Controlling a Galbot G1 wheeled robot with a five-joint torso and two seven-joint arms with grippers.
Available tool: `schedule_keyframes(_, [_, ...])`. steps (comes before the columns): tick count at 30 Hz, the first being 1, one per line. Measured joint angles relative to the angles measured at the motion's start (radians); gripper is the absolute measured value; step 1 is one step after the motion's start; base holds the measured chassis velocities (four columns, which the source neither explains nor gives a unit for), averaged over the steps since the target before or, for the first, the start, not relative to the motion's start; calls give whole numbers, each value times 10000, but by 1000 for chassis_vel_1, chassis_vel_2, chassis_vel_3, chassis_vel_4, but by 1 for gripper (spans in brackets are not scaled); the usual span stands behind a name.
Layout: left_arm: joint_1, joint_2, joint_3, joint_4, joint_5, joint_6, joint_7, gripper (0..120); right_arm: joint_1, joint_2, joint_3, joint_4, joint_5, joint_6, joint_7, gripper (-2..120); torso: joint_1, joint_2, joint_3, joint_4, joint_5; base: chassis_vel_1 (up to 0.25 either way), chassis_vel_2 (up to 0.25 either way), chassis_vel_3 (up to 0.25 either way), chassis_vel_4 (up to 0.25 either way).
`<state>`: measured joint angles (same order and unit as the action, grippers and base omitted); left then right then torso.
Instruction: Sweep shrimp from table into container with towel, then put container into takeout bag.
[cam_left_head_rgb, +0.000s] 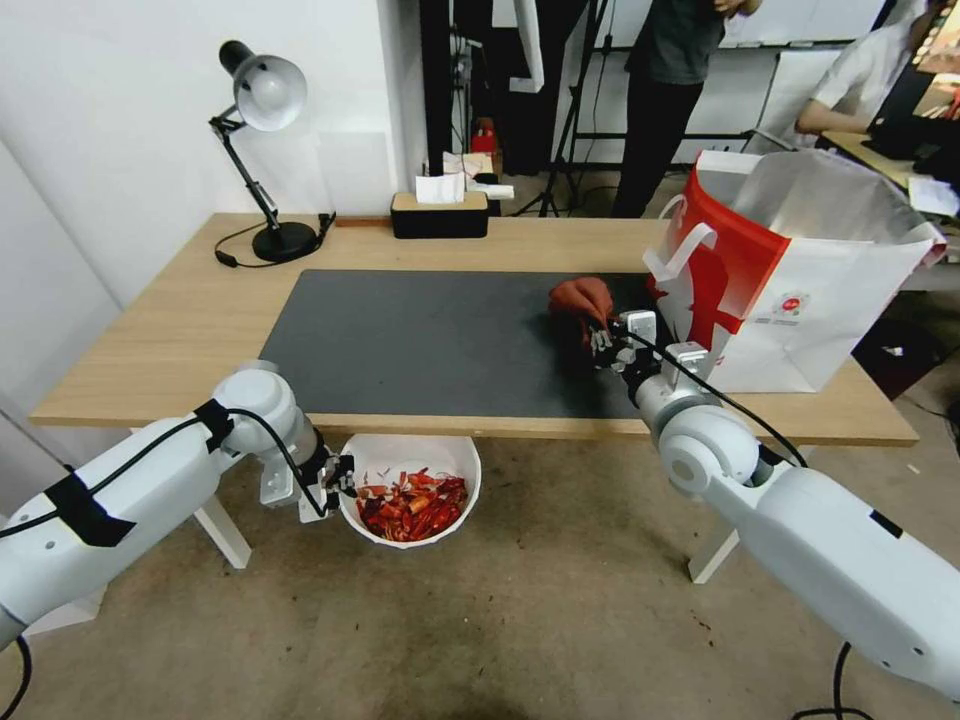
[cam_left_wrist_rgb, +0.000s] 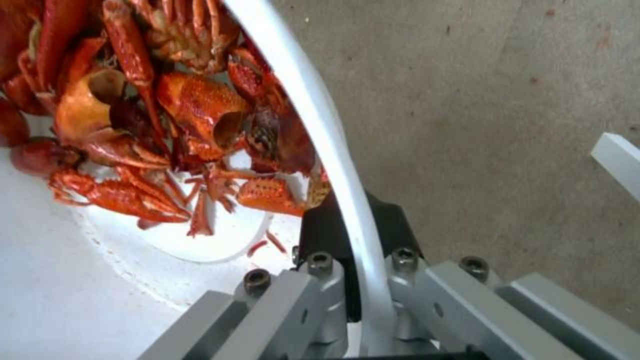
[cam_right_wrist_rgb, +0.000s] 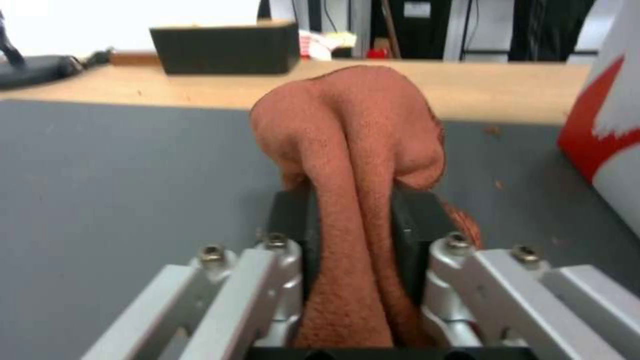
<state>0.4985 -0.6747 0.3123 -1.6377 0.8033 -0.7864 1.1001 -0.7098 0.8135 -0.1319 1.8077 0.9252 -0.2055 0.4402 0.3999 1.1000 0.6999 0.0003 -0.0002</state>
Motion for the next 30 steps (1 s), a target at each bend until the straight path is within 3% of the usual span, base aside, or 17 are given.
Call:
schedule_keyframes(5, [138, 75, -134, -30, 1, -1, -82, 0, -73, 77, 55, 185, -52, -729, 866, 48, 0, 0, 1, -2, 1, 0, 0, 0, 0])
schedule_keyframes(7, [151, 84, -148, -44, 2, -1, -82, 0, -64, 81, 68, 185, -69, -818, 919, 51, 1, 0, 0, -3, 2, 0, 0, 0, 0])
schedule_keyframes(9, [174, 99, -155, -64, 3, 0, -80, 0, -56, 50, 114, 226, -56, -972, 953, 61, 0, 0, 0, -2, 1, 0, 0, 0, 0])
schedule_keyframes(14, [215, 106, -155, -110, 6, 14, -74, 0, -284, -9, 302, 385, -259, -638, 910, 75, 1, 0, 1, -1, 3, 0, 0, 0, 0])
schedule_keyframes(17, [238, 114, -152, -186, 12, 28, -67, 0, -1048, -87, 968, 818, -624, 924, 82, 90, 1, 0, 0, -4, 6, 0, 0, 0, 0])
schedule_keyframes(18, [238, 114, -152, -186, 12, 28, -67, 0, -1048, -87, 968, 818, -624, 924, 82, 90, 1, 0, 0, -4, 6, 0, 0, 0, 0])
schedule_keyframes(19, [257, 136, -153, -211, 13, 34, -68, 0, -1494, -133, 1393, 1018, -911, 1731, -368, 96, 0, 0, -1, -1, -2, 0, 0, 0, 0])
schedule_keyframes(20, [257, 136, -153, -211, 13, 34, -68, 0, -1494, -133, 1393, 1018, -911, 1731, -368, 96, 0, 0, -1, -1, -2, 0, 0, 0, 0])
schedule_keyframes(22, [336, 170, -157, -222, 15, 40, -71, 0, -2546, -180, 2113, 1462, -1797, 2947, -914, 99, 0, 0, 0, -3, 2, 0, 0, 0, 0])
schedule_keyframes(26, [439, 168, -191, -222, 46, 41, -77, 0, -4207, 101, 2851, 1955, -2909, 4111, -356, 100, 0, 0, -1, -3, 1, 0, 0, 0, 0])
schedule_keyframes(30, [471, 146, -199, -222, 62, 41, -78, 0, -4961, 390, 3192, 2002, -3581, 4658, 4, 100, 0, 0, -1, -3, 6, 0, 0, 0, 0])
